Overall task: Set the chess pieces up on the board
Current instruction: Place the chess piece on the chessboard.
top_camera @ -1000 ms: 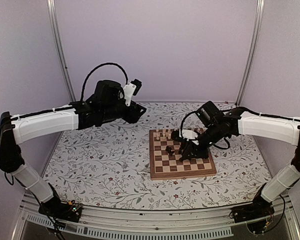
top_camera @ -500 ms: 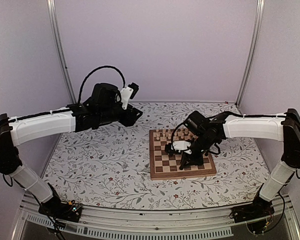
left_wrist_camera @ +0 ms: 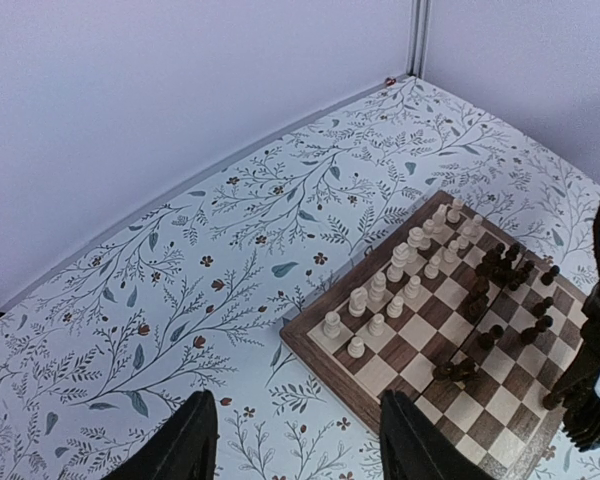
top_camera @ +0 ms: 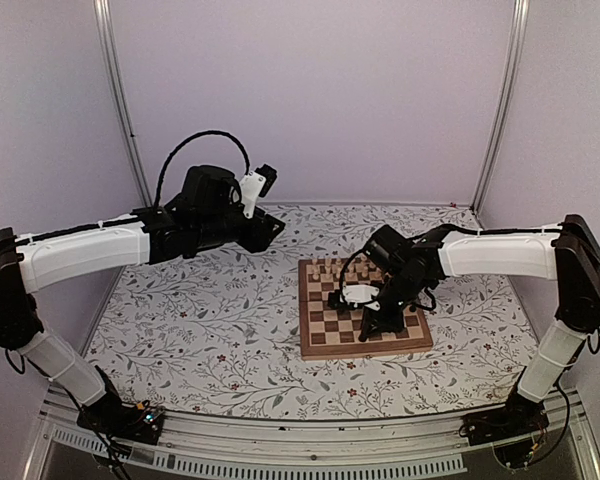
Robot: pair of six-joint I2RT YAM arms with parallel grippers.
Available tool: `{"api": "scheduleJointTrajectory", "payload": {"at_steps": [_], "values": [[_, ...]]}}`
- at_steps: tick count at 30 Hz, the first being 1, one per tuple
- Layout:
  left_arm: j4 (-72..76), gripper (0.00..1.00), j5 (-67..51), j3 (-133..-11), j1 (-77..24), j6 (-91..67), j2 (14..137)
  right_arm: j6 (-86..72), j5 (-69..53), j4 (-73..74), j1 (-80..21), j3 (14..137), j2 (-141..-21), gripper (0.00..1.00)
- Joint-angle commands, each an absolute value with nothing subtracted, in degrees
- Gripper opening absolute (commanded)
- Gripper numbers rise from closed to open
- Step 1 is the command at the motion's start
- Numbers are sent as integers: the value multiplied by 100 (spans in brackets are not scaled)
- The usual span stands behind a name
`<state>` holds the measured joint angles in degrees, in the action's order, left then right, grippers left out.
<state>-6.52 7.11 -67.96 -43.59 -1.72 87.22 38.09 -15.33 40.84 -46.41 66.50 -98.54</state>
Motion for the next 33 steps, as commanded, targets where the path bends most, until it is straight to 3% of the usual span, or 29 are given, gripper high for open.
{"api": "scheduleJointTrajectory", "payload": {"at_steps": [1,13,21,33], "values": [[-684,57,695,-6838,-4332,-123,8535,3703,-1522,4101,-4692,6838,-9974,6],[-716,58,680,-6855,-4403,-116,8535,3640,-1333,4061,-4789,6944,-10185,15],[-747,58,725,-6869,-4463,-70,8534,3551,-1194,4056,-4824,7009,-10114,32],[-780,58,738,-6888,-4482,-40,8567,3618,-1217,4199,-4821,7078,-9895,39]]}}
